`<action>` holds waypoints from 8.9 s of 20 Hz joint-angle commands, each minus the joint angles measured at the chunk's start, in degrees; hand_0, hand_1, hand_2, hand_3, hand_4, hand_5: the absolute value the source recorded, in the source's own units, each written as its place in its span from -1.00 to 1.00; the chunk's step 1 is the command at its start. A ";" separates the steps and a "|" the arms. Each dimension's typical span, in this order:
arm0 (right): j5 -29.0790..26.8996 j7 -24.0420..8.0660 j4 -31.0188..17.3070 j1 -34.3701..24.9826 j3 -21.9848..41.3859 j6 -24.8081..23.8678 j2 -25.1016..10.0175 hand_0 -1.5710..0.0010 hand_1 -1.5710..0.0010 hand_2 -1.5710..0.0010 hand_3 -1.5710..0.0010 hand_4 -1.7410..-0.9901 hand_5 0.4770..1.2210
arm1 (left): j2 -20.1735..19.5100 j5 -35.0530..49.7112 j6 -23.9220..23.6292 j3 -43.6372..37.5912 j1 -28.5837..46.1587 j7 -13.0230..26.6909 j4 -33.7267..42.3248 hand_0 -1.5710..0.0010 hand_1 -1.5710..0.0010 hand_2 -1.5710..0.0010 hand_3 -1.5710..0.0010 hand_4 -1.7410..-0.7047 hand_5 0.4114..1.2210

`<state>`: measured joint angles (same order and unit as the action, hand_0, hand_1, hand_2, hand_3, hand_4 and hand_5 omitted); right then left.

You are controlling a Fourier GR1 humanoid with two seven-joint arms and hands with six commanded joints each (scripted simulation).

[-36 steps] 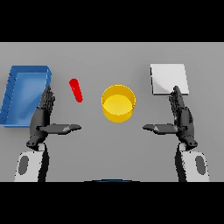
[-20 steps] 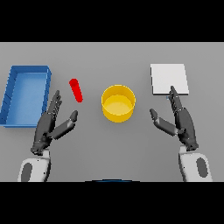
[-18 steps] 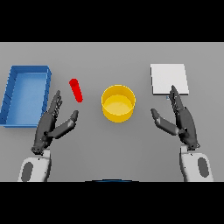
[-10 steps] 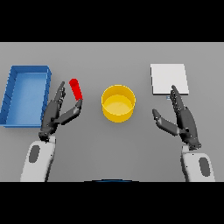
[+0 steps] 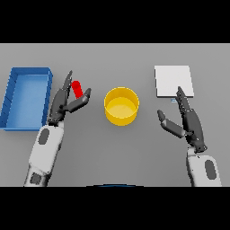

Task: Pick up the red beaker and tilt it to pour out 1 green nut into yellow bowl. Pick up the yellow bowl and place it on the metallic measuring scale.

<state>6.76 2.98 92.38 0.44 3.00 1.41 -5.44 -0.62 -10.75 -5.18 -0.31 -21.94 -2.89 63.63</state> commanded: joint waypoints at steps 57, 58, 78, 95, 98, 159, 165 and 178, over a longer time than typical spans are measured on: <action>1.08 -1.20 0.86 1.16 0.95 -1.21 1.88 1.00 1.00 1.00 1.00 0.23 -0.48 | -14.83 -40.87 21.84 29.92 -28.63 7.24 -6.67 -1.00 -1.00 -1.00 -0.88 -0.78 0.97; 0.39 -1.51 0.63 1.51 0.73 -1.14 2.35 1.00 1.00 1.00 1.00 0.23 -0.51 | -15.23 -42.28 23.46 31.24 -29.93 7.35 -7.08 -1.00 -1.00 -1.00 -0.79 -0.82 0.98; -0.57 -1.14 0.72 1.23 0.00 -0.96 2.34 1.00 1.00 1.00 1.00 0.21 -0.65 | -12.18 -63.55 31.24 54.71 -45.47 0.25 -16.97 -1.00 -1.00 -1.00 -0.97 -1.00 1.00; 1.33 -1.14 -0.43 0.56 0.26 -2.13 2.27 1.00 1.00 1.00 1.00 0.38 -0.70 | -10.87 -69.27 31.87 58.07 -55.33 -2.48 -21.97 -1.00 -1.00 -1.00 -1.00 -0.99 0.85; 0.49 0.59 0.29 0.80 0.16 -1.04 1.67 1.00 1.00 1.00 1.00 0.38 -0.65 | -12.50 -68.97 28.07 54.83 -58.99 -1.76 -23.36 -1.00 -0.62 -0.59 -1.00 -0.81 0.92; 3.50 1.91 -1.98 -1.33 2.33 -0.30 0.04 1.00 1.00 1.00 1.00 0.20 -0.36 | -29.31 -12.20 18.17 -2.13 -9.86 36.78 1.71 0.89 0.91 0.92 0.95 0.94 -0.40; 9.72 -2.69 -0.17 -5.54 5.18 -0.04 -3.41 1.00 1.00 1.00 1.00 0.47 -0.50 | -28.37 -11.83 15.48 -3.20 -10.19 36.58 2.78 0.97 0.98 0.98 0.99 0.98 -0.33; 27.52 2.54 -9.44 -25.83 21.88 15.72 -15.60 1.00 1.00 1.00 1.00 0.35 -0.62 | -27.75 -10.77 14.92 -3.68 -8.53 34.18 4.74 1.00 1.00 1.00 1.00 0.91 -0.25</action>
<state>34.27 5.49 82.95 -25.42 24.87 17.10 -21.02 -28.37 -21.53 9.71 -3.99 -30.49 31.28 68.39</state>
